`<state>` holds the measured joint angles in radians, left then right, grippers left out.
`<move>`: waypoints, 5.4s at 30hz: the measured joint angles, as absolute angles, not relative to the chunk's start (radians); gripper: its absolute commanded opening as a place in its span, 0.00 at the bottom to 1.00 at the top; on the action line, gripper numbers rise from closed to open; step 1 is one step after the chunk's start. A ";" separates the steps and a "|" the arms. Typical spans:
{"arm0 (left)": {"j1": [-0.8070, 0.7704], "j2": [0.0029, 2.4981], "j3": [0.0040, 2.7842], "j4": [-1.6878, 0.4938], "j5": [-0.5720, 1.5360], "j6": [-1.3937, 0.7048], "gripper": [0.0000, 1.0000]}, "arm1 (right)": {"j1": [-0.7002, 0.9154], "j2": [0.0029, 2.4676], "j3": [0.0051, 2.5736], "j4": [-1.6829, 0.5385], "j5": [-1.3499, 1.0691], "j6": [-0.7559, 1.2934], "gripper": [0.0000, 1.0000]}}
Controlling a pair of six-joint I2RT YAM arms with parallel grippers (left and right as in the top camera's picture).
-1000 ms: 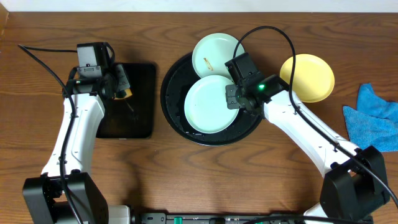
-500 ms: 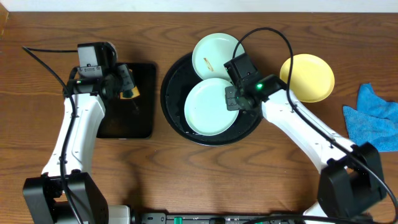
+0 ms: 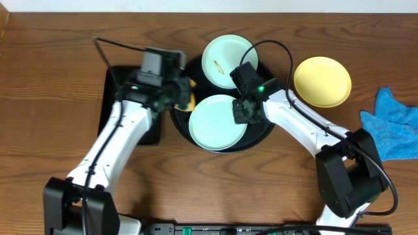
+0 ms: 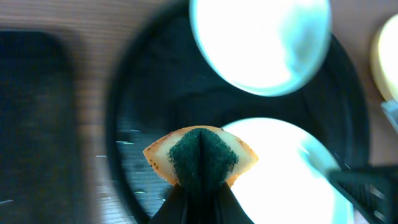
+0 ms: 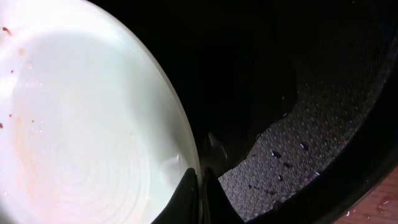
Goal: Clean dirty plates on tray and stack at the side
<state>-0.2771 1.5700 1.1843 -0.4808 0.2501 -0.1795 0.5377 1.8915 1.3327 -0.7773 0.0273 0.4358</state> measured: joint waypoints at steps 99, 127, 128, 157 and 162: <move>-0.433 1.929 1.083 0.102 0.243 -0.260 0.11 | 0.518 1.892 1.333 -0.793 0.052 0.456 0.01; -0.264 1.627 1.102 -0.289 0.233 -0.303 0.07 | 0.519 1.890 1.343 -0.757 0.096 0.408 0.01; -0.231 1.608 1.102 -0.328 0.231 -0.307 0.08 | 0.520 1.888 1.351 -0.757 0.109 0.395 0.01; 0.141 1.682 1.114 -0.622 0.226 -0.253 0.08 | 0.956 1.702 1.441 -0.511 1.250 -0.059 0.01; 0.141 1.682 1.114 -0.622 0.226 -0.253 0.08 | 0.981 1.702 1.441 -0.508 1.332 -0.043 0.01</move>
